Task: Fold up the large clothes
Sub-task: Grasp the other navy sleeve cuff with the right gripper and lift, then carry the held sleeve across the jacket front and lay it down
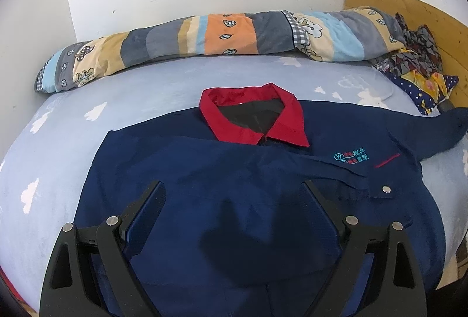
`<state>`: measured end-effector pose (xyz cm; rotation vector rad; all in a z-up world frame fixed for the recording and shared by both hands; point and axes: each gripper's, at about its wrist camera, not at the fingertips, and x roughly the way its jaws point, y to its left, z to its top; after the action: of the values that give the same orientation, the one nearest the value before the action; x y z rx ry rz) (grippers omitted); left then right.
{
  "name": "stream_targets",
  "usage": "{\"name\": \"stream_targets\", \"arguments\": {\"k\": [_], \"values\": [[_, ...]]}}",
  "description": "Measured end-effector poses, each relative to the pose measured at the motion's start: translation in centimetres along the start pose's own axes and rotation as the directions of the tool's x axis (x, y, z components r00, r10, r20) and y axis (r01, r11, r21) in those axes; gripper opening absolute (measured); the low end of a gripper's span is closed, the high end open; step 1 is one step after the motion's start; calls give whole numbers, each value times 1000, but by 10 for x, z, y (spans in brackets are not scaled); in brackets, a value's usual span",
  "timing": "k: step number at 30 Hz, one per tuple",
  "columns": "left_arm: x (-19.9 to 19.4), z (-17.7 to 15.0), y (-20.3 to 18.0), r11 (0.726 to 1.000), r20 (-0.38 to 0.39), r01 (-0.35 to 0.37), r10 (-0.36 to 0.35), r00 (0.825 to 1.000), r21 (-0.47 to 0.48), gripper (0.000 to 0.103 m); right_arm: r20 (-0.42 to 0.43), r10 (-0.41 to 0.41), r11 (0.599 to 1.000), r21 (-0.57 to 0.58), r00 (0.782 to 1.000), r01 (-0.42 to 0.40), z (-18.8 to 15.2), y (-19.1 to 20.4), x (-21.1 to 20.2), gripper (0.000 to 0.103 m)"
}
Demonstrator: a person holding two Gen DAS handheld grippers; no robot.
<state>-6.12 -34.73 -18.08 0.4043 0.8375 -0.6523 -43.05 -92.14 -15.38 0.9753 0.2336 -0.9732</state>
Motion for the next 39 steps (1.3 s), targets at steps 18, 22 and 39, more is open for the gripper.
{"name": "stream_targets", "arguments": {"k": [18,22,39], "values": [[-33,4,46,994,80,-68,76,994,-89,91,-149,384,775,-484,911,-406,-74,297,-127,7],[-42,4,71,985,89,-88,102,991,-150,91,-297,427,649,-557,854,-519,-167,346,-162,7],[-92,-25,212,866,83,-201,267,960,-457,91,-833,92,359,-483,545,-799,-522,351,-123,23]]}}
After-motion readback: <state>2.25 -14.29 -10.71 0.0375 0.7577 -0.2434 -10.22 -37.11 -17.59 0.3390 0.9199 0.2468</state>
